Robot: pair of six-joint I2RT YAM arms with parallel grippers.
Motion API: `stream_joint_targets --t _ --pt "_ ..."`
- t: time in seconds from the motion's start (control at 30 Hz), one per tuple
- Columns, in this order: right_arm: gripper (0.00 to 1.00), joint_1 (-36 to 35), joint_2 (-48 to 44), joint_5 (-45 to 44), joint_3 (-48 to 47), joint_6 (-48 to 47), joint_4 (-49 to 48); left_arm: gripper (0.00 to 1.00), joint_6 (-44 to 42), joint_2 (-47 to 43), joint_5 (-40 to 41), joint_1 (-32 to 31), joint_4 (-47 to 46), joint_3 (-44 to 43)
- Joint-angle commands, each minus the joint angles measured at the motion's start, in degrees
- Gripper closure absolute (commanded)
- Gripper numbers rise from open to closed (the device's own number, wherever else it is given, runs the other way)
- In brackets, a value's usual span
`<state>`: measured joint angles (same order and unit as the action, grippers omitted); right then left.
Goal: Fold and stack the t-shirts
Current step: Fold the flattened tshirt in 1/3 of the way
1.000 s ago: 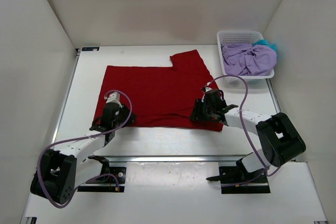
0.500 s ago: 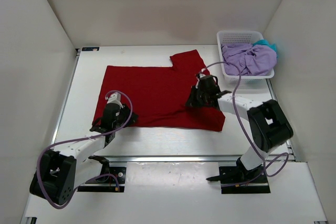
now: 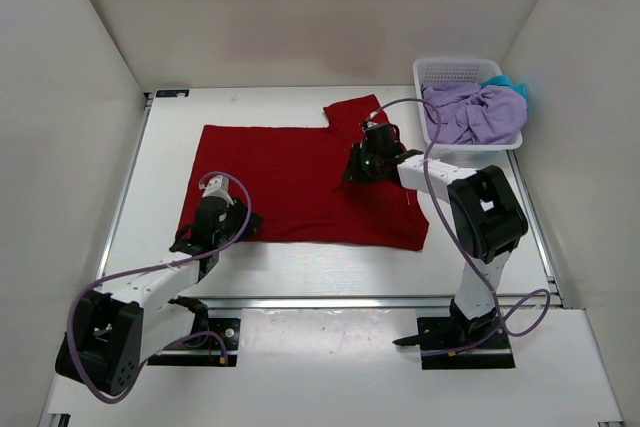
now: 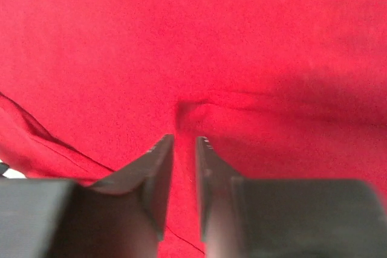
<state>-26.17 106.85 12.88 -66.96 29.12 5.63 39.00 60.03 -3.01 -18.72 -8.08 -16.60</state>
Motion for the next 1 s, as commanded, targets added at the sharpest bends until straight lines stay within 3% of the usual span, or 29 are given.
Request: stream_joint_targets --t 0.0,0.13,0.23,0.27,0.37,0.43,0.73,0.87,0.97 --pt "0.77 0.25 0.90 0.29 -4.93 -1.26 -1.33 0.64 0.02 -1.67 0.80 -0.70 0.16 -2.20" --pt "0.70 -0.63 -0.05 -0.31 -6.35 -3.19 2.27 0.65 0.02 -1.76 1.42 -1.84 -0.01 -3.08" --pt "0.72 -1.34 -6.71 -2.42 -0.04 -3.89 0.18 0.64 -1.55 0.17 2.91 -5.43 0.78 -5.10" --pt "0.74 -1.51 -8.13 -2.86 1.81 -3.46 -0.35 0.64 -2.43 0.96 2.92 -6.15 1.13 -5.72" --pt "0.95 -2.91 -13.85 -0.67 10.26 -3.11 -3.60 0.65 -4.98 3.95 4.06 -8.70 2.71 -8.80" --pt "1.00 -5.37 -15.08 -0.49 13.86 -3.28 -2.91 0.65 -5.86 6.49 4.32 -9.58 2.89 -9.32" --pt "1.00 -12.76 -11.23 -1.81 16.59 -5.22 -2.11 0.67 -4.74 16.78 1.34 -4.75 -1.05 -8.37" --pt "1.00 -13.29 -11.48 -2.77 19.40 -6.09 -1.33 0.67 -2.79 16.09 -2.61 -3.42 -2.74 -4.07" --pt "1.00 -13.03 -13.49 -1.38 23.70 -6.71 -0.88 0.67 -3.14 12.23 1.93 -6.75 1.38 -2.57"
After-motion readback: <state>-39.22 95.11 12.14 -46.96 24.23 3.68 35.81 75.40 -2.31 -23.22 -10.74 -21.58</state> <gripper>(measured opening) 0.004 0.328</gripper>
